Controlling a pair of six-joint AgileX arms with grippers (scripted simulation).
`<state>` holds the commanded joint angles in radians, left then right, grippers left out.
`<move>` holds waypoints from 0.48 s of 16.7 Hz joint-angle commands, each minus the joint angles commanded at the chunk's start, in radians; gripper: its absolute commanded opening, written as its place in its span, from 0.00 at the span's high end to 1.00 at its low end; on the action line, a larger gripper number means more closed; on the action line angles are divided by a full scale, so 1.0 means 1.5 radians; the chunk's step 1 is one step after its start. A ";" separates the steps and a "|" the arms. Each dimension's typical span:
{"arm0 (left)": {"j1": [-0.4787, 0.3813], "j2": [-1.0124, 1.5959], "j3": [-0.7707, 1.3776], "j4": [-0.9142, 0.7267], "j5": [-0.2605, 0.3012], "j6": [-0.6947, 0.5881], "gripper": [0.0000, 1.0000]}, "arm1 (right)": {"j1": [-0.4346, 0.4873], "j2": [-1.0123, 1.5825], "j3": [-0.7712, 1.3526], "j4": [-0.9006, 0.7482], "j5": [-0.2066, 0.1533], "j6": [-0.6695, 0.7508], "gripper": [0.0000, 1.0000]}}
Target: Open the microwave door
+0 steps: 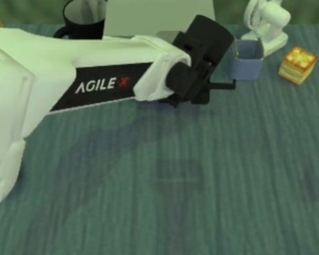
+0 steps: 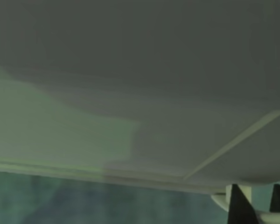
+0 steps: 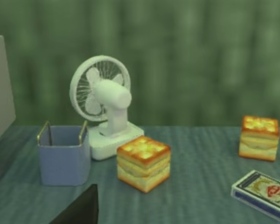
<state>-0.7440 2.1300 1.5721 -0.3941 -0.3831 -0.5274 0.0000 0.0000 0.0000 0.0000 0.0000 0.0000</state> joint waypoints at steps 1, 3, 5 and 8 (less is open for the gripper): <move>-0.005 0.004 0.000 0.001 0.004 -0.003 1.00 | 0.000 0.000 0.000 0.000 0.000 0.000 0.00; -0.004 -0.003 -0.011 0.007 0.006 0.008 1.00 | 0.000 0.000 0.000 0.000 0.000 0.000 0.00; 0.000 -0.018 -0.034 0.021 0.016 0.027 1.00 | 0.000 0.000 0.000 0.000 0.000 0.000 0.00; 0.004 -0.034 -0.055 0.036 0.028 0.041 1.00 | 0.000 0.000 0.000 0.000 0.000 0.000 0.00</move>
<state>-0.7376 2.0793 1.4892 -0.3400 -0.3417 -0.4655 0.0000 0.0000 0.0000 0.0000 0.0000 0.0000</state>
